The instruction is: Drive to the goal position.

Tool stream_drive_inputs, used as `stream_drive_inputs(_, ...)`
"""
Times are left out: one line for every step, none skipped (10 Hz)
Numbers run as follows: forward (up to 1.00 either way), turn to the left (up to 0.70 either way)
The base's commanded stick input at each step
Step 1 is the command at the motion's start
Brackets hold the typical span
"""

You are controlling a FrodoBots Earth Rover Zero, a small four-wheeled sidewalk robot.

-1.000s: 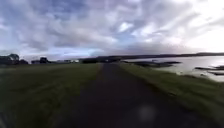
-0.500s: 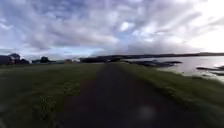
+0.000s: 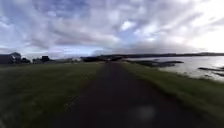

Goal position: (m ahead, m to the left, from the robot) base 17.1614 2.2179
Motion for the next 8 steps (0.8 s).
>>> stream_drive_inputs(0.70, 0.00)
stream_drive_inputs(0.70, 0.00)
stream_drive_inputs(0.70, 0.00)
stream_drive_inputs(0.70, 0.00)
stream_drive_inputs(0.70, 0.00)
stream_drive_inputs(0.70, 0.00)
stream_drive_inputs(0.70, 0.00)
stream_drive_inputs(0.70, 0.00)
